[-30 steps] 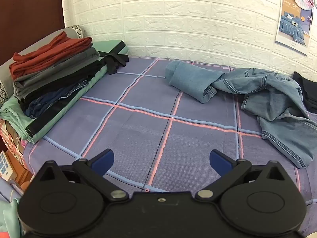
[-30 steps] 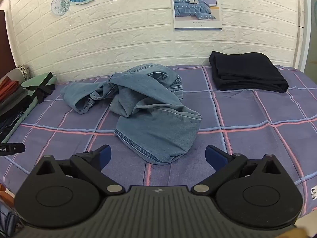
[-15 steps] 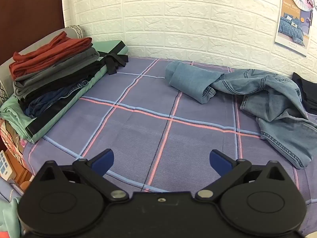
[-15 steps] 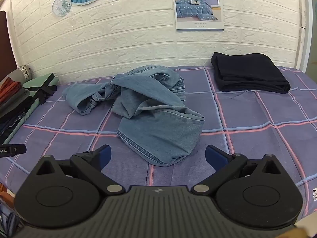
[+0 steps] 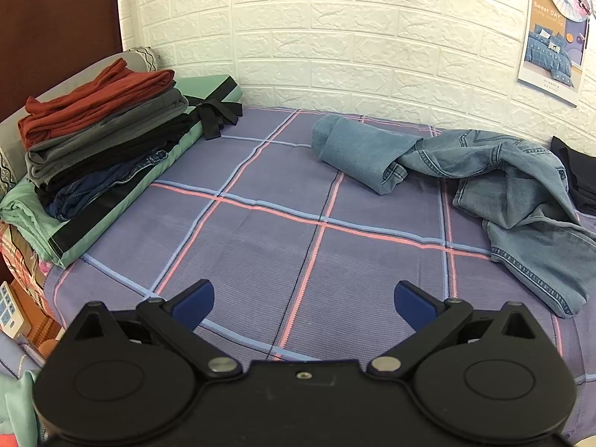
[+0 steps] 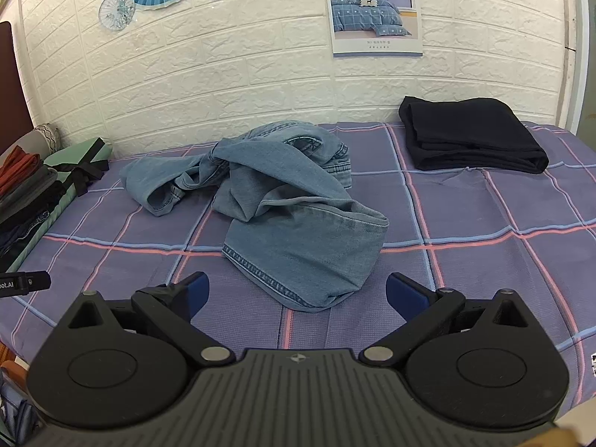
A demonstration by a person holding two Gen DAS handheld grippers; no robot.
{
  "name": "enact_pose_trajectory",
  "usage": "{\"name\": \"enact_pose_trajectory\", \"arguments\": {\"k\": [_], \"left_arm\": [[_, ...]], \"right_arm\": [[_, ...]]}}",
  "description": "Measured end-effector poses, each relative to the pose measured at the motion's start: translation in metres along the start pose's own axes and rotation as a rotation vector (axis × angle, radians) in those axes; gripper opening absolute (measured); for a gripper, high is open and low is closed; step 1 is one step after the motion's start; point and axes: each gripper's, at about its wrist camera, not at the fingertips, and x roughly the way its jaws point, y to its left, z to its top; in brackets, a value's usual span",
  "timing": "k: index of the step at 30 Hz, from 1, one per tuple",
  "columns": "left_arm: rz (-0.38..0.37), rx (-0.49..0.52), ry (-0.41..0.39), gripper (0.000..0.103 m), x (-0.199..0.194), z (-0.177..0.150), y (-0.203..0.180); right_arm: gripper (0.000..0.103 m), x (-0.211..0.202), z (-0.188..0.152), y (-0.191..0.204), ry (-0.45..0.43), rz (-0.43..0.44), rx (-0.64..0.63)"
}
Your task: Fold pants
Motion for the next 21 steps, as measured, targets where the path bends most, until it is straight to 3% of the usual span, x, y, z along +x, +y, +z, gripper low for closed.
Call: {"name": "enact_pose_trajectory", "arguments": {"k": [21], "left_arm": [[0.007, -0.007, 0.015, 0.103, 0.005, 0.005, -0.001]], "right_arm": [[0.103, 0.011, 0.005, -0.001, 0.011, 0.014, 0.005]]}}
